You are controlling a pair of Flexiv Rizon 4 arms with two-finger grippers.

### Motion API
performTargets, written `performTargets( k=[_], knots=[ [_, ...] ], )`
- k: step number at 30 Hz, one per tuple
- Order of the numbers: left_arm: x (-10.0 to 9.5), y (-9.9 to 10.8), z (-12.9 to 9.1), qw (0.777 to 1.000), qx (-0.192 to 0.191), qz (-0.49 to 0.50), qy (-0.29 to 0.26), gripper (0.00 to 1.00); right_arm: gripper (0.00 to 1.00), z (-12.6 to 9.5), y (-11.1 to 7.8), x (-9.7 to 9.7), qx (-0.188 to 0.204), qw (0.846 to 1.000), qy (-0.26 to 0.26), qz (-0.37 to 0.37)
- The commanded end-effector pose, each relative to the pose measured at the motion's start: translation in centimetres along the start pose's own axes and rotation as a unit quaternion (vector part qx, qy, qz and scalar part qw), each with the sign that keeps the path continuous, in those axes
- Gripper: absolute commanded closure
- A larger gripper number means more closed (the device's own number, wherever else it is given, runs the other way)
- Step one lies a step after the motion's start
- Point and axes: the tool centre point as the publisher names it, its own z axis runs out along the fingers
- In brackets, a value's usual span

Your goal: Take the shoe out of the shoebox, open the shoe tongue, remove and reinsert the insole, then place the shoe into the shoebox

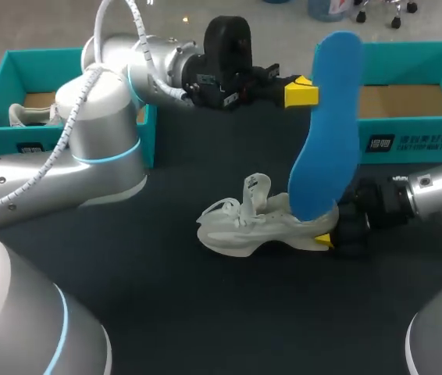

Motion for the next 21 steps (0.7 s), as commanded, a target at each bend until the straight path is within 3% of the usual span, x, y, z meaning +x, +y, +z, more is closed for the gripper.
performTargets(
  k=[1,6,11,21],
  knots=[
    [2.9,-1.2,-0.6,1.0,-0.014,-0.004,-0.017,1.0,1.0,0.4,-0.3,-0.1,0.001,1.0,0.0,0.0],
    [4.4,-1.8,-0.5,1.0,0.002,-0.006,-0.01,1.0,1.0,0.4,-0.3,-0.1,0.001,1.0,0.0,0.0],
    [5.7,-2.5,-0.8,0.999,-0.007,0.016,-0.036,1.0,1.0,0.4,-0.3,-0.1,0.001,1.0,0.0,0.0],
    [5.7,-2.5,-0.8,0.999,-0.01,0.018,-0.036,1.0,1.0,0.4,-0.3,-0.1,0.001,1.0,0.0,0.0]
  ],
)
